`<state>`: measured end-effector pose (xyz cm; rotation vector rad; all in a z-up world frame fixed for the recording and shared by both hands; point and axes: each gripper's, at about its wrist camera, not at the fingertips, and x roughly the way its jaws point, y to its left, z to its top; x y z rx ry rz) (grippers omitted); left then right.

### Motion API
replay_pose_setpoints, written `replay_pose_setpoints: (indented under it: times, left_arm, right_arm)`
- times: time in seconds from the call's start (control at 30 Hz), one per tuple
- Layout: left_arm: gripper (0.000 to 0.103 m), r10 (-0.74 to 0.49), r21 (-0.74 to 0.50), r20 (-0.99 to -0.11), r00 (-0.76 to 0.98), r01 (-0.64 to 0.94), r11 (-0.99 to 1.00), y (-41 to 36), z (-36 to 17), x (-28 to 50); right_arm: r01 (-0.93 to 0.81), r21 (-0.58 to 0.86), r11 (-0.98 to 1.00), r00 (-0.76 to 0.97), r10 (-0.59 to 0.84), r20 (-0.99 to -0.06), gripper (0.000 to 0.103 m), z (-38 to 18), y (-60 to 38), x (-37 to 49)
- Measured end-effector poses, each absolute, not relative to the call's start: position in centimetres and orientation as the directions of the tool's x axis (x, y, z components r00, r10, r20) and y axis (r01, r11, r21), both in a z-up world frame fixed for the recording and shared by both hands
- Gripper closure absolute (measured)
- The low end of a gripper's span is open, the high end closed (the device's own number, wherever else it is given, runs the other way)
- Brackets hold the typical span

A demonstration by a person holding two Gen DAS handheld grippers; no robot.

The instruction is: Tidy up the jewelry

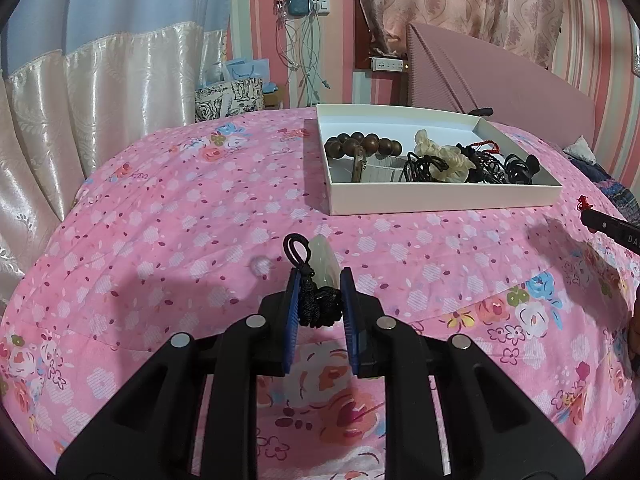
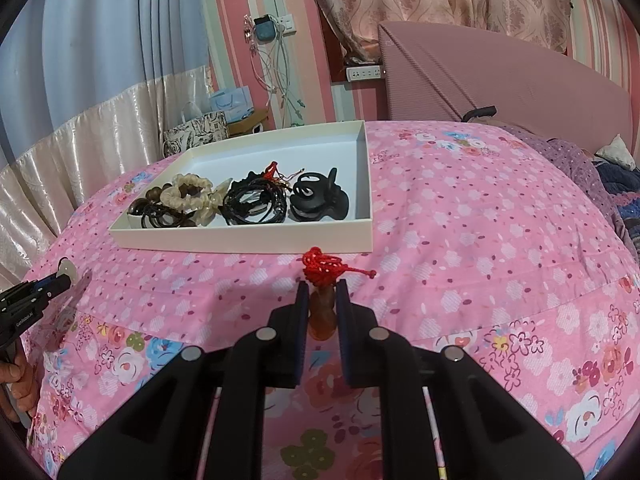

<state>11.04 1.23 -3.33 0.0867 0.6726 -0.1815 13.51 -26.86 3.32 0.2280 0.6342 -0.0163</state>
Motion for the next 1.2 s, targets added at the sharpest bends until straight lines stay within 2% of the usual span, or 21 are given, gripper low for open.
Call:
replay_pose_setpoints:
  times: [1.2]
  left_arm:
    - [0.085,-0.138,0.018,-0.625,0.768,0.19,0.982,1.31,-3.2,10.97]
  right_arm:
    - [0.084,0.206,0.975,0.806,0.055,-0.59,0.09,3.32,-26.98,13.53]
